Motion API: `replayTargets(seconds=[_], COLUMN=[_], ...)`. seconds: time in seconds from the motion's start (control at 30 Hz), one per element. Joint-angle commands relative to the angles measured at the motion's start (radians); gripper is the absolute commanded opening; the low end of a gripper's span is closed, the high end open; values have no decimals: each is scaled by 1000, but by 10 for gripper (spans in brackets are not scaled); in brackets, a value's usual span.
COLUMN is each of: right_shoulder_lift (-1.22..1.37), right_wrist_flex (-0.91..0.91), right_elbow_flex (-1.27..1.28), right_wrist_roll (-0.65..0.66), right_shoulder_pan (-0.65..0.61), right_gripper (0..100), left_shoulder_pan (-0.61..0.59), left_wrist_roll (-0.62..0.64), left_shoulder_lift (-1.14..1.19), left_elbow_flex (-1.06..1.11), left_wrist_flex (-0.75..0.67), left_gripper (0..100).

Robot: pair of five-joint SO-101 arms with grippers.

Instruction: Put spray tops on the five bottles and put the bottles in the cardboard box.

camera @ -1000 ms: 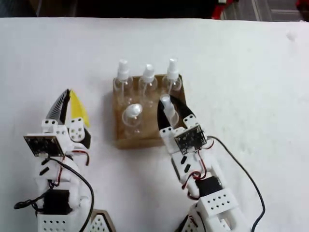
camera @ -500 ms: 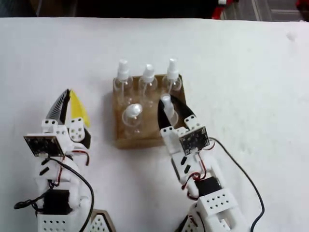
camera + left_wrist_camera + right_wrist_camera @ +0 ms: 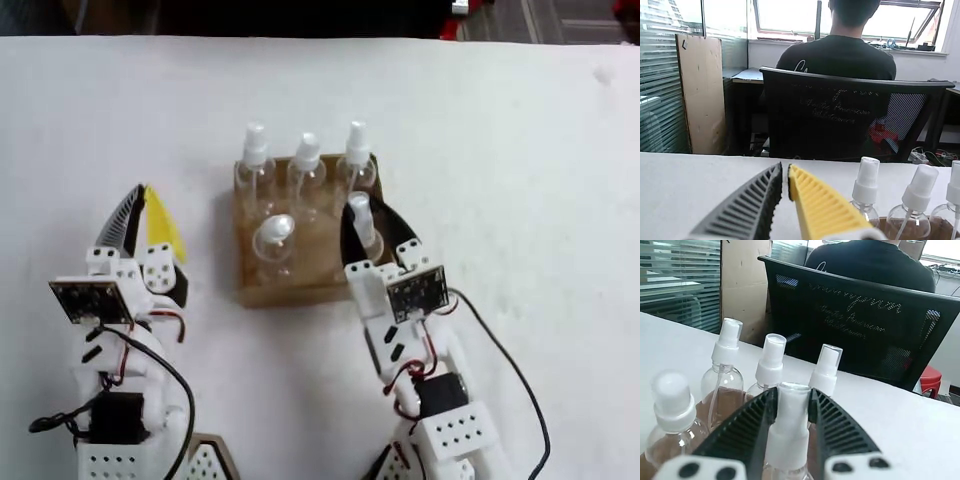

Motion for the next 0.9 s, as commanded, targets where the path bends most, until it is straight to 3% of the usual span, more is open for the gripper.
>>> replayTargets(seconds=[0.0, 0.77, 0.87], right_shoulder_lift=[-97, -128, -134], right_wrist_flex=[101, 177, 208], right_elbow_flex=[6, 6, 6], right_wrist_roll=[-9, -9, -8], right_shoulder_pan=[-18, 54, 24], right_gripper=[15, 15, 59], left_shoulder_pan=[8, 10, 10], left_wrist_roll=[-11, -11, -11], left_shoulder_lift=[1, 1, 1], left_elbow_flex=[-8, -6, -6], left_wrist_flex=[-26, -26, -26], left_gripper=[28, 28, 28])
